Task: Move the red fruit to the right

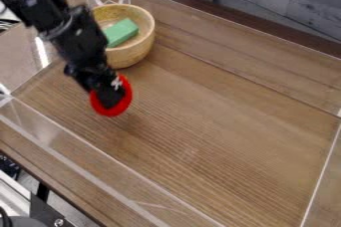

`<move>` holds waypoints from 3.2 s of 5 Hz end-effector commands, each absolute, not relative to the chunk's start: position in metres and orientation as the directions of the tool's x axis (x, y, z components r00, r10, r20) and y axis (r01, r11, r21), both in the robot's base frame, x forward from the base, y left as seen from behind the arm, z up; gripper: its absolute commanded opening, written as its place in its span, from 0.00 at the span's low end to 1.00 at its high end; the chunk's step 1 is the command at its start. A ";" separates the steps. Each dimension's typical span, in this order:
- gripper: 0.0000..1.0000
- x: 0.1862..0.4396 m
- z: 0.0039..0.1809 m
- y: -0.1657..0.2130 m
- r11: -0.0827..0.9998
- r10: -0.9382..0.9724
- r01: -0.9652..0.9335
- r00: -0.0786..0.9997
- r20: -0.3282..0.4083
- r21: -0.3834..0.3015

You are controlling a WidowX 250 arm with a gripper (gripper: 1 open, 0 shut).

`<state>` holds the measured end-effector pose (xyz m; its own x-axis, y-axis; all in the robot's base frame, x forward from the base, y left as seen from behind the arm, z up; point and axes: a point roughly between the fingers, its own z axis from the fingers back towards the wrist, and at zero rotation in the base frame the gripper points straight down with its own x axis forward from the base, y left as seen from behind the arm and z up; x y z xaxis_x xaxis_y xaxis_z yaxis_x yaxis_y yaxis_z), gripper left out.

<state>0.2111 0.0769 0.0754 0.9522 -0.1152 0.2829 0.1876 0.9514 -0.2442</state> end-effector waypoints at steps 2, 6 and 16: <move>0.00 0.243 0.119 0.002 0.953 -0.128 0.214 0.927 0.352 -0.216; 0.00 0.281 0.079 -0.111 0.958 -0.196 0.245 0.939 0.284 -0.148; 0.00 0.285 0.069 -0.106 0.958 -0.262 0.282 0.935 0.238 -0.053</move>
